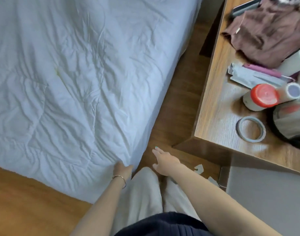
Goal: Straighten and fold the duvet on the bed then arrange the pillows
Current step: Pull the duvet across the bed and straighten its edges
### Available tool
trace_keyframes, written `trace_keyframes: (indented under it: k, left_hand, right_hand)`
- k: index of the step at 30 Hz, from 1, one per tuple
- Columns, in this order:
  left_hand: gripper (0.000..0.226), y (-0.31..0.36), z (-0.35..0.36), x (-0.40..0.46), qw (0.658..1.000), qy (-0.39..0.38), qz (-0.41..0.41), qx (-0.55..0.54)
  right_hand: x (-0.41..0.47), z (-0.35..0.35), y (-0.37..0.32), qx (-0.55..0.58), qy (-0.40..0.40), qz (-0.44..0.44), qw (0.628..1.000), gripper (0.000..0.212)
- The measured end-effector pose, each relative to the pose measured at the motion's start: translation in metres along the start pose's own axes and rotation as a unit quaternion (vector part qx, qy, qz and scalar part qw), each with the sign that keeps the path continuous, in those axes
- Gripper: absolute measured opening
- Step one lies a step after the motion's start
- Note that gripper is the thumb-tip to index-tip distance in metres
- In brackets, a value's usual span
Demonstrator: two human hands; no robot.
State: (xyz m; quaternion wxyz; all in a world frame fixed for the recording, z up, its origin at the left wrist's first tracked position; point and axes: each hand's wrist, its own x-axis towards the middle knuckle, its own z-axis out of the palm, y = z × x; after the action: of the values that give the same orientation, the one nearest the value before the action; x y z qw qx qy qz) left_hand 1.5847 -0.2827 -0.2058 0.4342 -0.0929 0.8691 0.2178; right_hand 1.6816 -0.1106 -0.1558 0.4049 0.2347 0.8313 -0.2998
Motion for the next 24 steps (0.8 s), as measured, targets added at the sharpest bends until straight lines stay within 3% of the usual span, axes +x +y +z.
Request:
trace_keyframes:
  k: [1, 4, 6, 8, 12, 17, 21, 24]
  left_hand:
    - [0.041, 0.001, 0.006, -0.006, 1.0, -0.011, 0.009, -0.023]
    - [0.078, 0.001, 0.013, -0.022, 0.998, -0.024, 0.058, -0.025]
    - [0.082, 0.007, 0.004, -0.026, 0.993, -0.098, 0.06, 0.02]
    - [0.07, 0.017, -0.016, -0.021, 0.989, -0.141, 0.034, 0.033]
    - [0.05, 0.035, -0.048, 0.003, 0.996, -0.082, 0.031, -0.016]
    - [0.039, 0.052, -0.06, 0.028, 0.996, -0.073, 0.049, -0.009]
    - [0.012, 0.059, -0.063, 0.033, 0.995, -0.07, 0.043, -0.057]
    - [0.013, 0.073, -0.071, 0.039, 0.992, -0.054, 0.048, -0.106]
  right_hand:
    - [0.003, -0.009, 0.0, -0.011, -0.002, -0.004, 1.0, 0.068]
    - [0.013, -0.032, -0.005, -0.052, -0.018, -0.022, 0.998, 0.065]
    - [0.019, -0.042, -0.008, -0.065, -0.029, -0.018, 0.997, 0.061]
    - [0.025, -0.049, -0.011, -0.074, -0.043, -0.008, 0.996, 0.057]
    - [0.042, -0.073, -0.025, -0.088, -0.076, 0.007, 0.993, 0.055]
    - [0.07, -0.125, -0.047, -0.121, -0.066, 0.015, 0.99, 0.051]
    - [0.088, -0.156, -0.064, -0.107, -0.056, 0.006, 0.993, 0.037]
    - [0.105, -0.181, -0.078, -0.116, -0.069, -0.007, 0.991, 0.041]
